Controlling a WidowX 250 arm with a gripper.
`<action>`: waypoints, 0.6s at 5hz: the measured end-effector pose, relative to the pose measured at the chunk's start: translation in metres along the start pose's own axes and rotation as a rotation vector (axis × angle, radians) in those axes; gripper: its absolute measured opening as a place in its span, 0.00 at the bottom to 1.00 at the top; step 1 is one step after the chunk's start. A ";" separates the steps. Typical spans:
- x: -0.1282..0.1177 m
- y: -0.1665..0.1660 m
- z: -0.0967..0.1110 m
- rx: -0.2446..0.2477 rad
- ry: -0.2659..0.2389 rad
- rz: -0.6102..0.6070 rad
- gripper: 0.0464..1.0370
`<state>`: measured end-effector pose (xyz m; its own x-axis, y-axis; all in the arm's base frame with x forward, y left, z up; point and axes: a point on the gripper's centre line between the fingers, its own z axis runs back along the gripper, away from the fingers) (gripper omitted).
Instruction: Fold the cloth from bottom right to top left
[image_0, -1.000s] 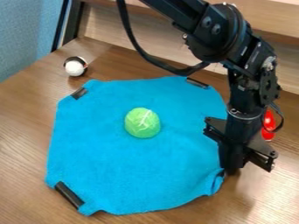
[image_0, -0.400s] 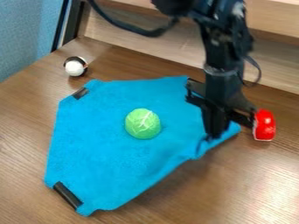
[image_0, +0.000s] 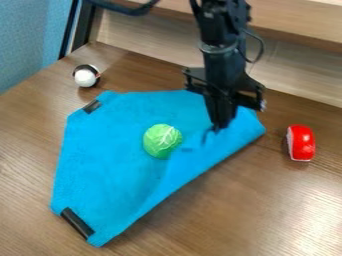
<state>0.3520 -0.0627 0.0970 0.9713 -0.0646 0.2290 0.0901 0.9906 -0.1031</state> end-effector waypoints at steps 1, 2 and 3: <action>0.000 0.018 0.013 0.005 -0.014 0.036 0.02; 0.002 0.046 0.032 0.018 -0.055 0.090 0.02; -0.001 0.069 0.037 0.026 -0.058 0.138 0.02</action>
<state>0.3493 0.0104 0.1259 0.9597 0.0785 0.2698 -0.0496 0.9924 -0.1124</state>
